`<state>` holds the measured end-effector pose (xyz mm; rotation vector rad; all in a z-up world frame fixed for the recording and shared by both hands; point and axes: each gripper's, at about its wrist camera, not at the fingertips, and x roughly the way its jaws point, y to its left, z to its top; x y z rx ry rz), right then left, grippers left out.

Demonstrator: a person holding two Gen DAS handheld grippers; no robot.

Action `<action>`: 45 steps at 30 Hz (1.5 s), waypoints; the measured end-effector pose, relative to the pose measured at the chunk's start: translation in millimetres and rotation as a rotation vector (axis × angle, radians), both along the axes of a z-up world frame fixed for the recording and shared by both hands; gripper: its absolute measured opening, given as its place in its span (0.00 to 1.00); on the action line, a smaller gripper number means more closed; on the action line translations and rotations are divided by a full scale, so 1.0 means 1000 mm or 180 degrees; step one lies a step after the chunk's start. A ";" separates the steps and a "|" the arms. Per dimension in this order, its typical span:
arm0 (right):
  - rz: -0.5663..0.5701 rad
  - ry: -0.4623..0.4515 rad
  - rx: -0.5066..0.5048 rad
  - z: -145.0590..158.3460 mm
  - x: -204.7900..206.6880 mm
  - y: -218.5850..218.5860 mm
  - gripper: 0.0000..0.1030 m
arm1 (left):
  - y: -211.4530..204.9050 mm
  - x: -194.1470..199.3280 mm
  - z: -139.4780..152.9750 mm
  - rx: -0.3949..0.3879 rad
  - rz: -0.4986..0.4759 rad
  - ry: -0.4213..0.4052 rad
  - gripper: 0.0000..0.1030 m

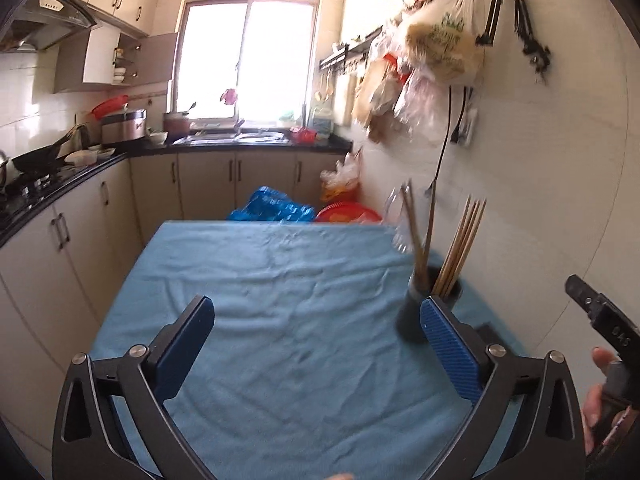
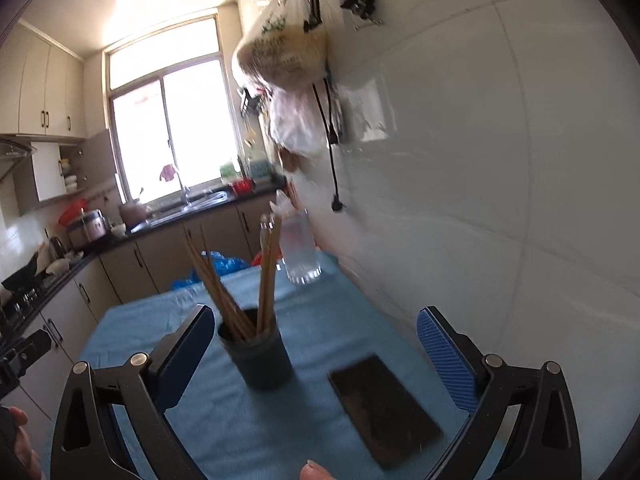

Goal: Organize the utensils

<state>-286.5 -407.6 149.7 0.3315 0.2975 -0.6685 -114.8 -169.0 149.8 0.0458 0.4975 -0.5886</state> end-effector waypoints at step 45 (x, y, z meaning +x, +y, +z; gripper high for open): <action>-0.0013 0.0835 -0.0275 -0.059 -0.008 0.082 1.00 | 0.011 -0.045 -0.063 0.0839 0.0403 0.0164 1.00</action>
